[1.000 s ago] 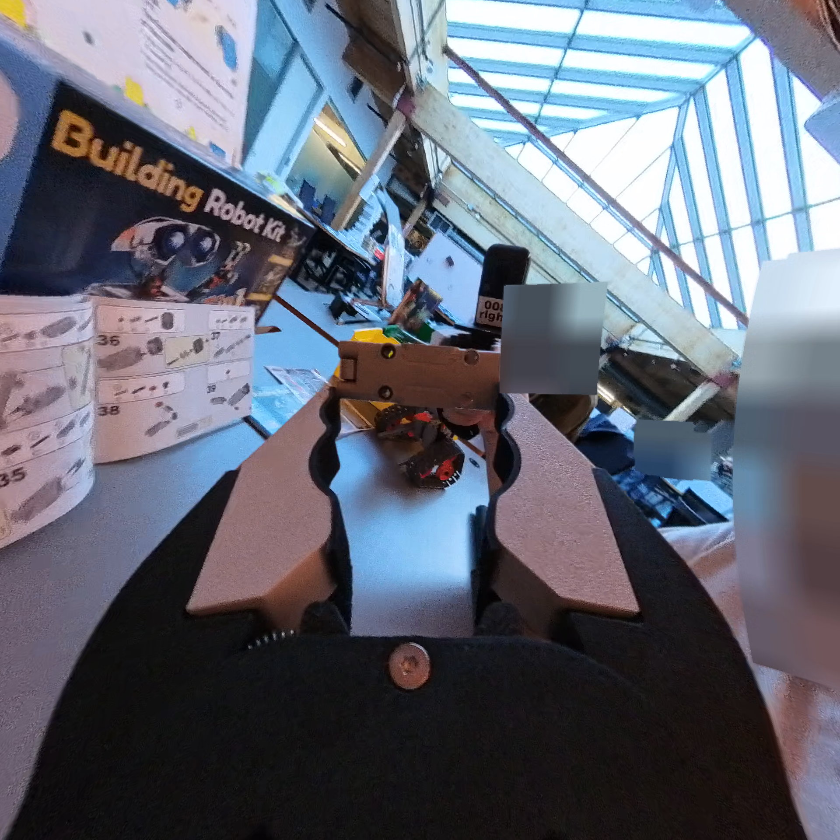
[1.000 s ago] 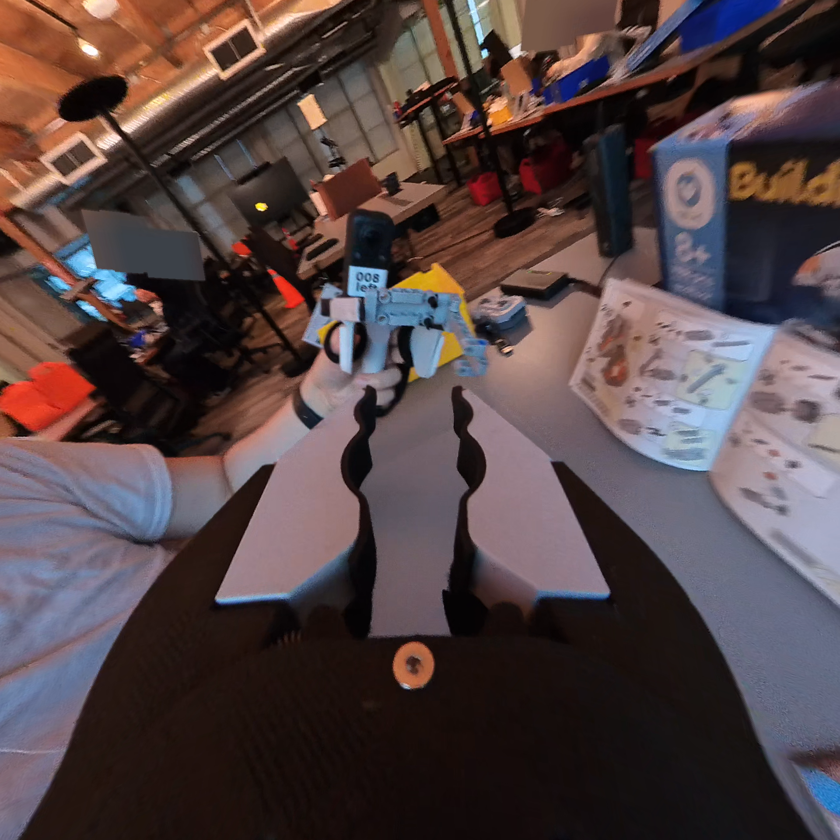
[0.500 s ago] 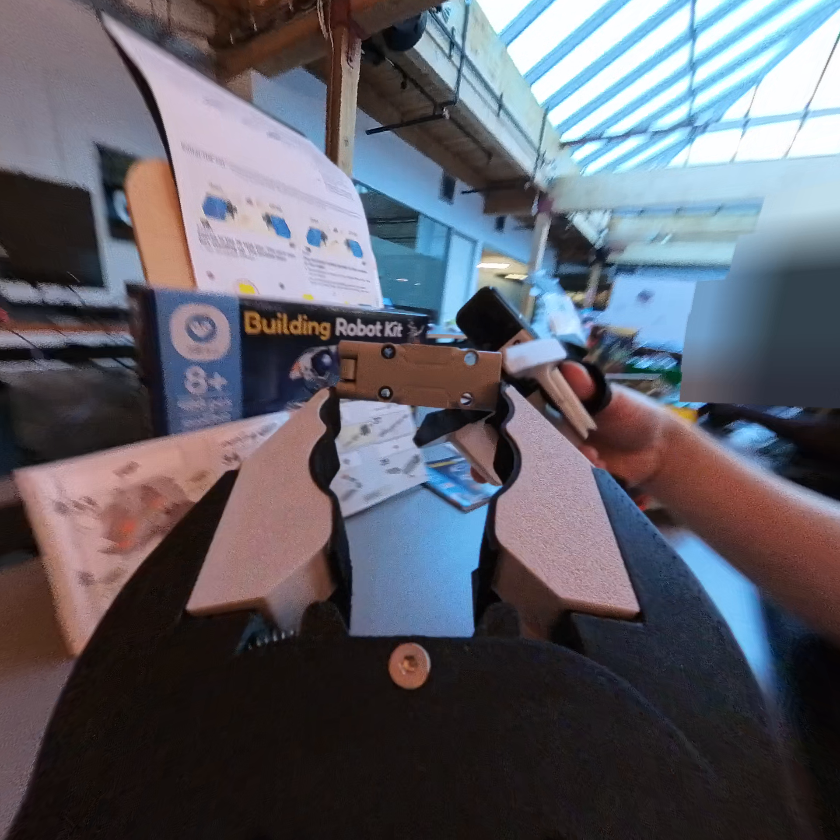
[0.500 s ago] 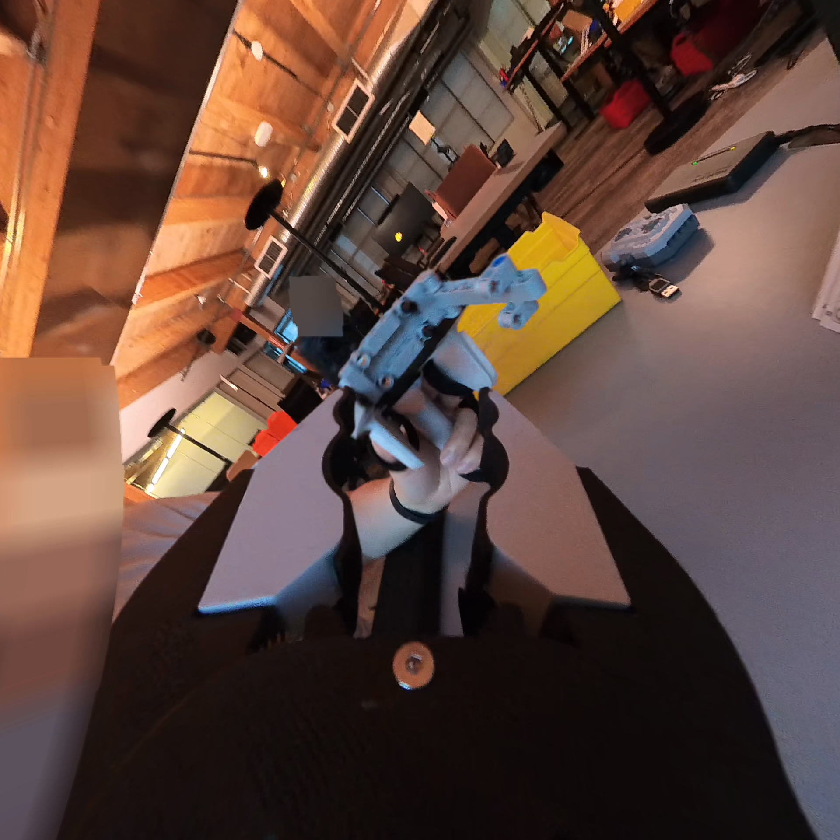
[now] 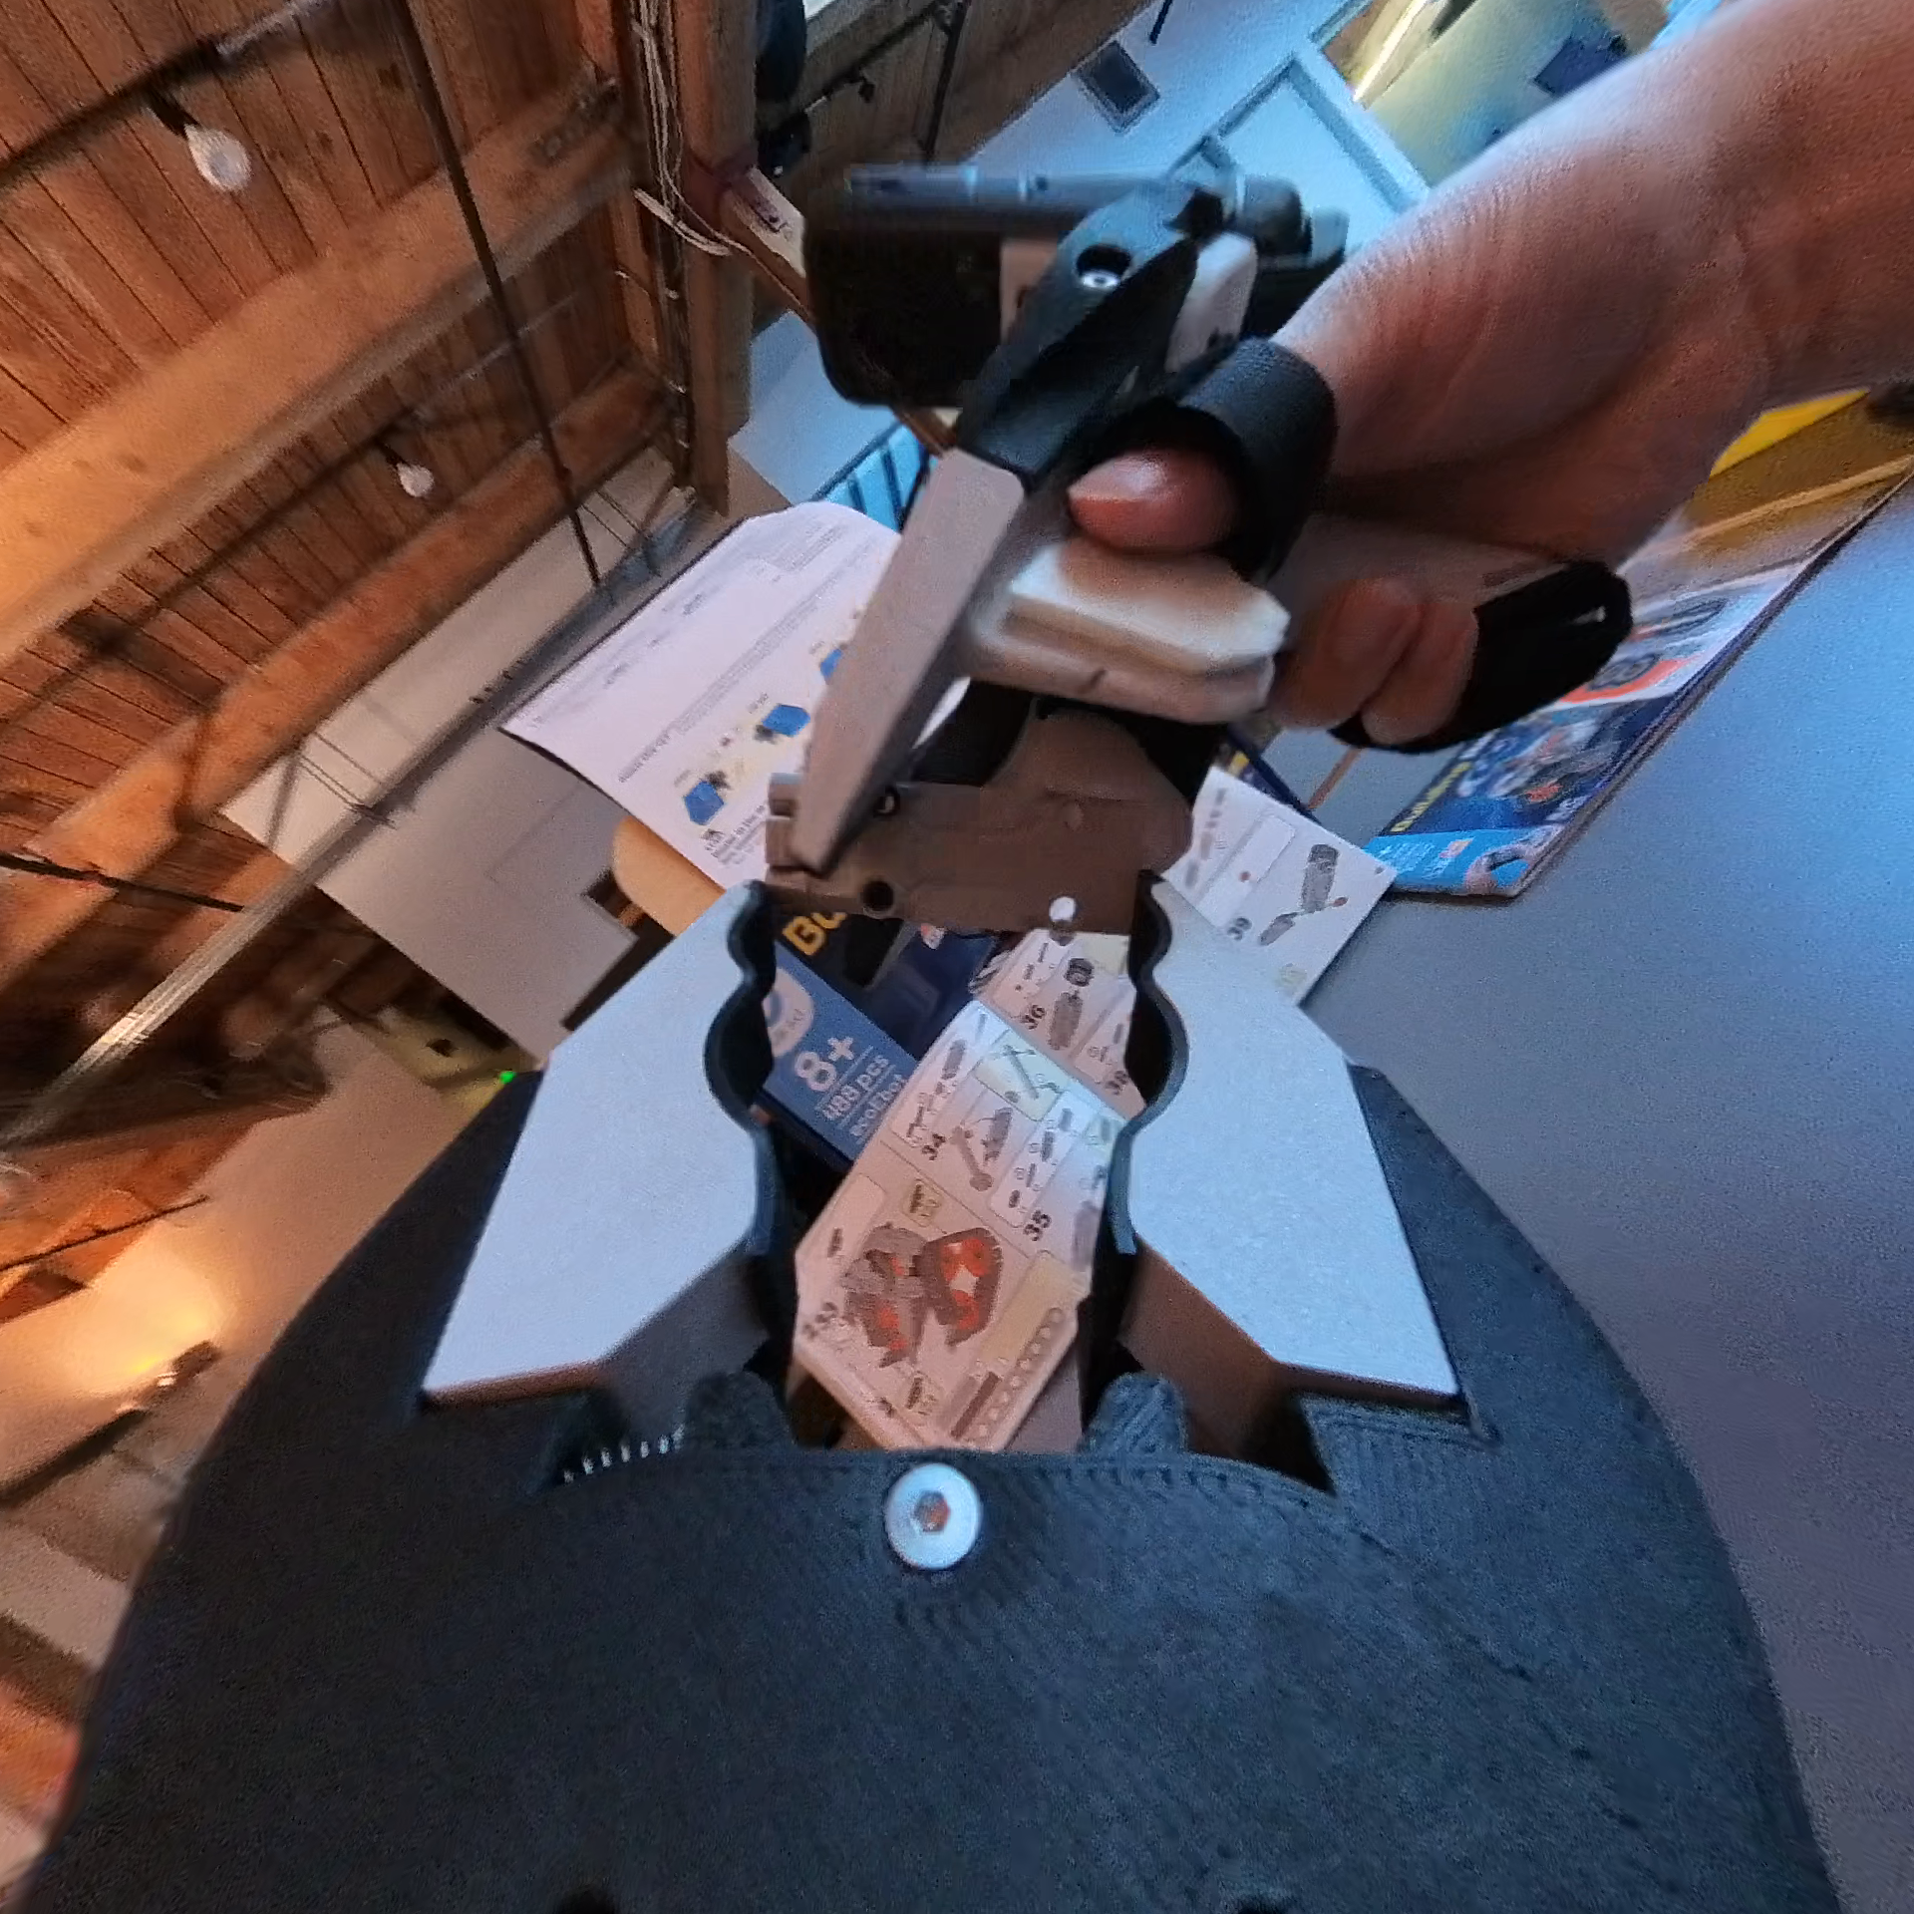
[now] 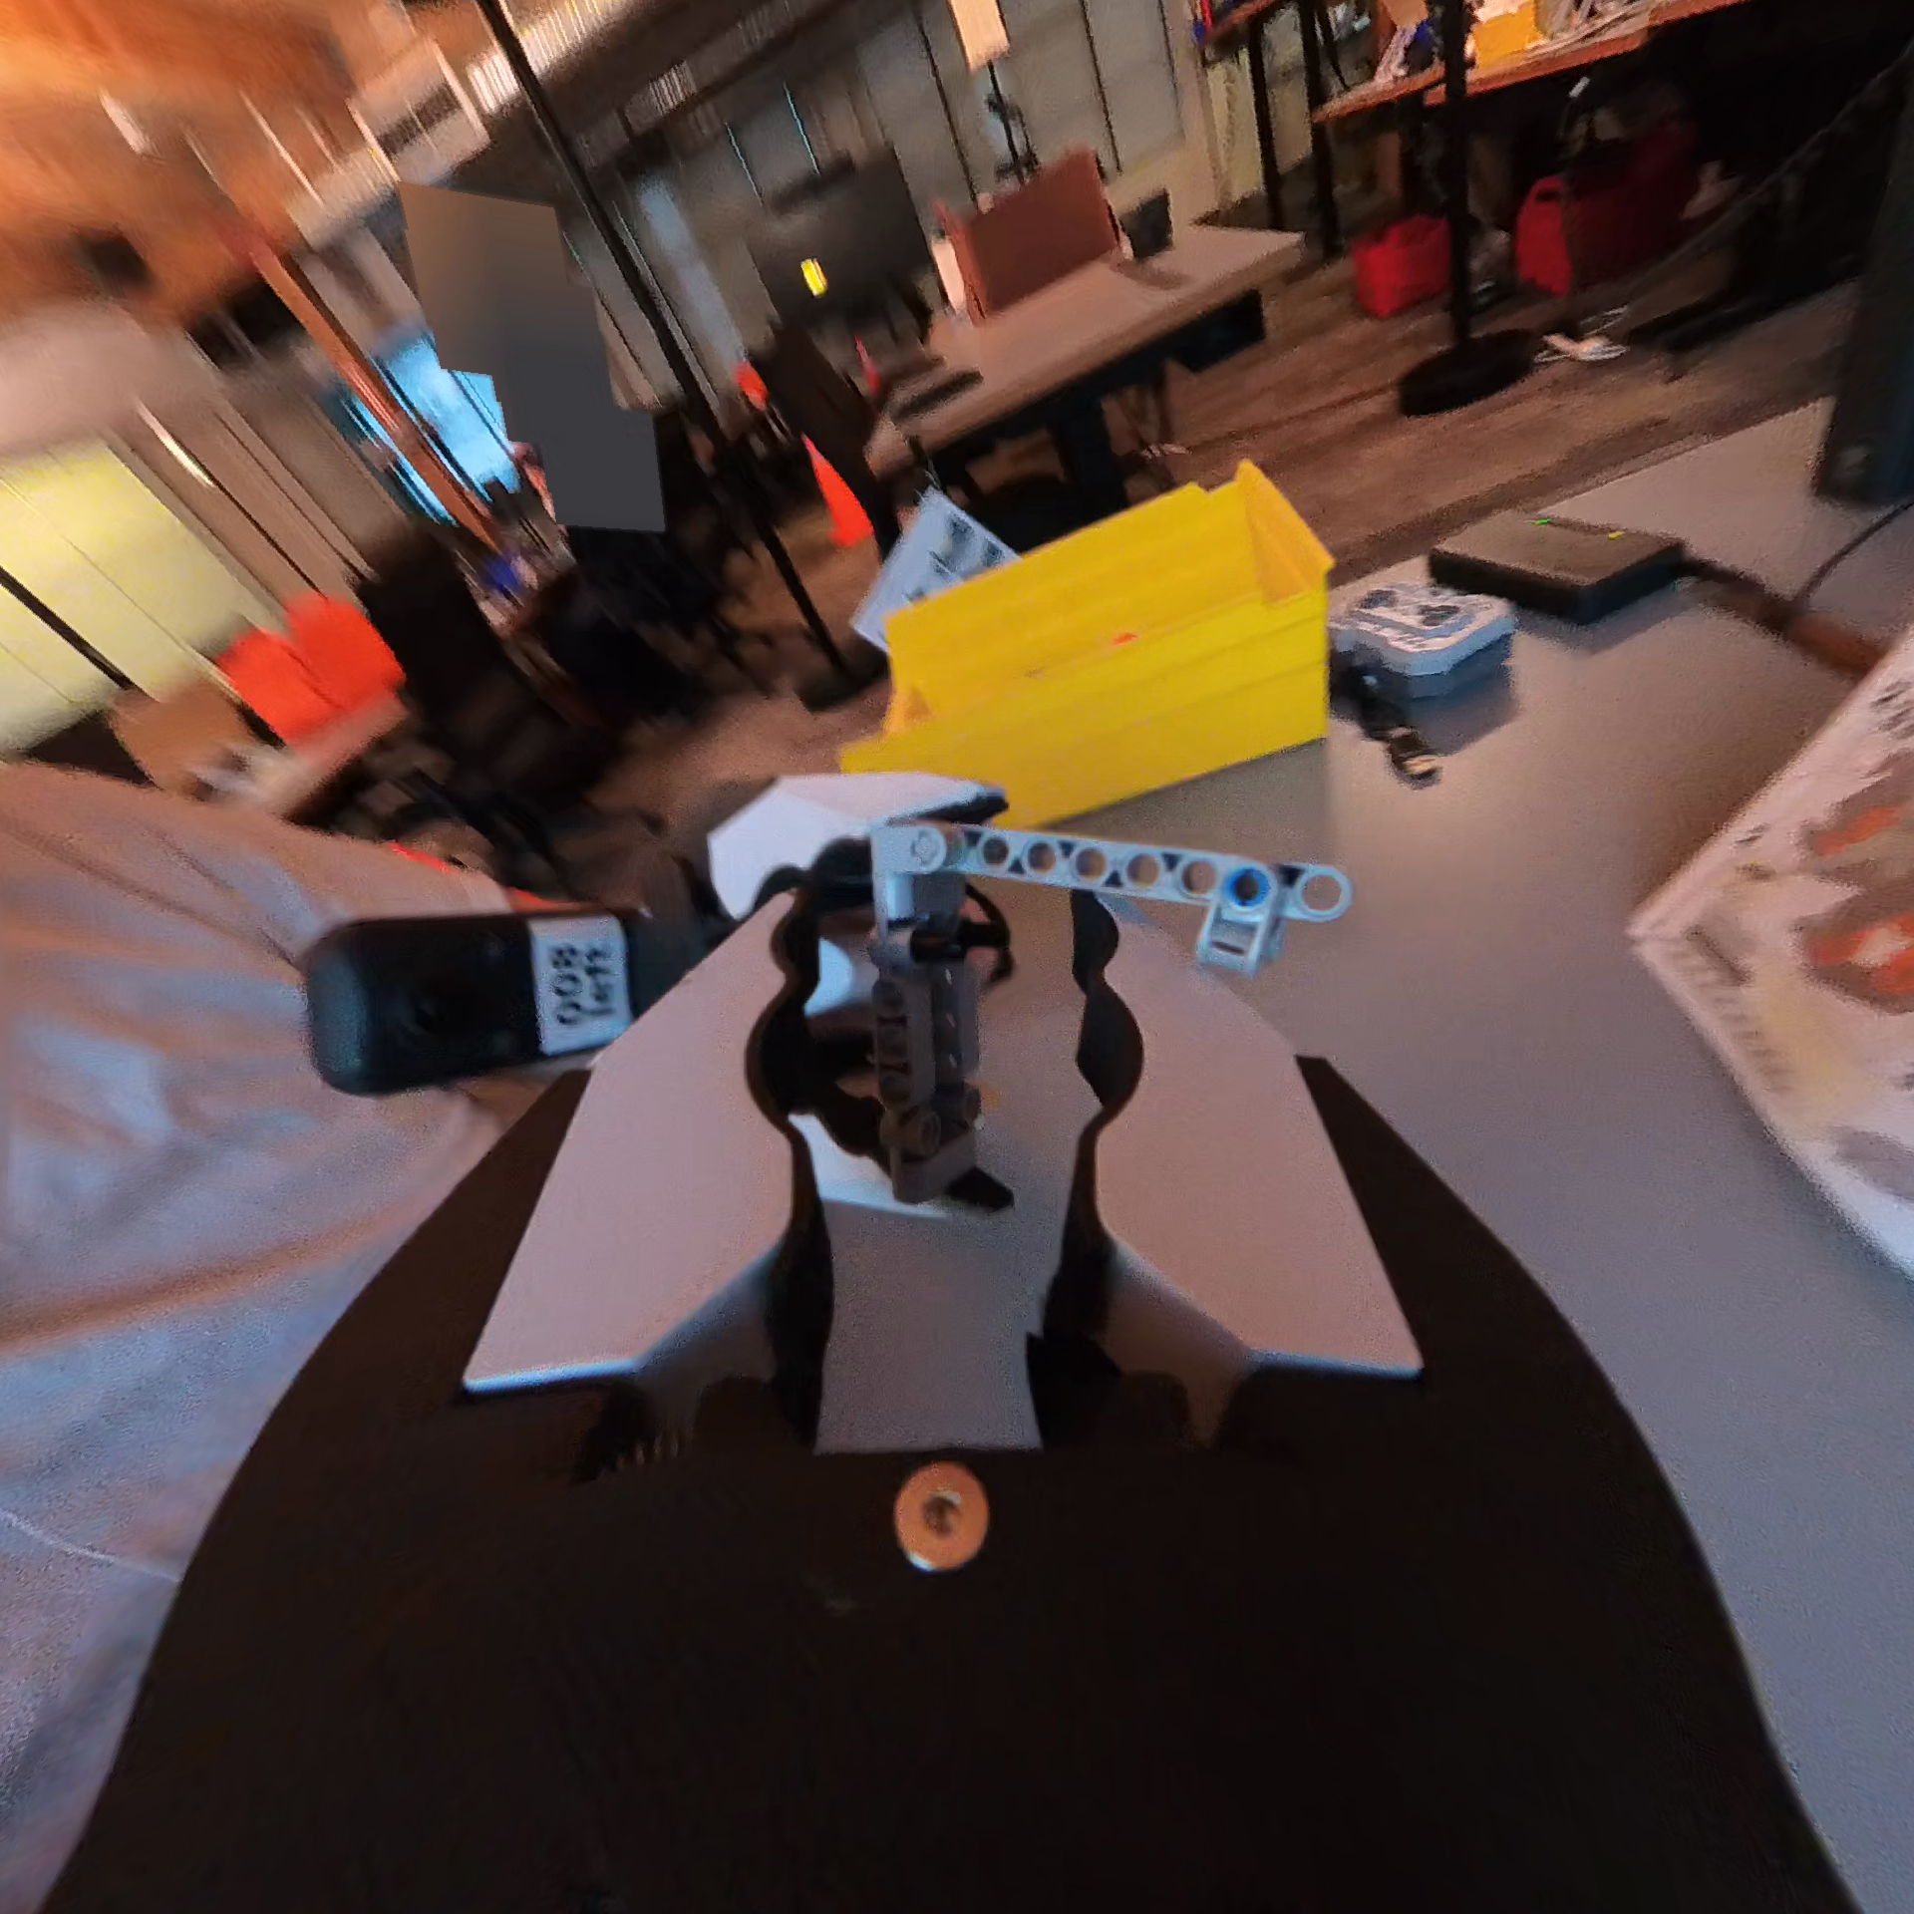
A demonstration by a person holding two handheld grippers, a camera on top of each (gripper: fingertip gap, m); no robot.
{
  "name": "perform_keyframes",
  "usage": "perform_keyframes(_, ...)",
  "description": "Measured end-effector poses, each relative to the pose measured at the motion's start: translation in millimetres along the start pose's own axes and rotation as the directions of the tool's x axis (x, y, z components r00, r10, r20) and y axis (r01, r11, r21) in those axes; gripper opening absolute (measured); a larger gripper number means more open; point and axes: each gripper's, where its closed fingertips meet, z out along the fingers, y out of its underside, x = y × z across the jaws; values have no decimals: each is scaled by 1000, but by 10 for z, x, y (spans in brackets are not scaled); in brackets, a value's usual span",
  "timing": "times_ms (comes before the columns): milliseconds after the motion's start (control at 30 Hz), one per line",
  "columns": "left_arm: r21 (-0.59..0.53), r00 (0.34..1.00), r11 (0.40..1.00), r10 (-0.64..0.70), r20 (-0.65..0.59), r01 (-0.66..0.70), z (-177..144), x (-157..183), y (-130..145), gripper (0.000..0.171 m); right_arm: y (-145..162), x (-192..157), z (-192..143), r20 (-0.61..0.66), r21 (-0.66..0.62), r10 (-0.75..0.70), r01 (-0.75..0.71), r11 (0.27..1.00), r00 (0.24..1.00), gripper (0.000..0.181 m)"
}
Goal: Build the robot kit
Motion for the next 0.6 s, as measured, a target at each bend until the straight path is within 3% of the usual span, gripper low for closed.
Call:
perform_keyframes(167,-2,989,991,135,64,-135,-21,-44,-60,67,-23,13,-66,-147,-88,-273,262,961,951,22)
perform_keyframes(300,-11,979,982,188,83,-188,-22,-52,-60,67,-33,-17,-60,-163,-103,-378,366,925,911,19)
perform_keyframes(500,-27,992,992,127,15,-127,-5,-1,-11,65,-4,59,-82,-184,-117,-417,401,908,890,16)
perform_keyframes(600,-7,999,1000,-8,-51,8,-39,6,-57,64,-50,212,-165,-276,-130,-481,464,876,832,16)
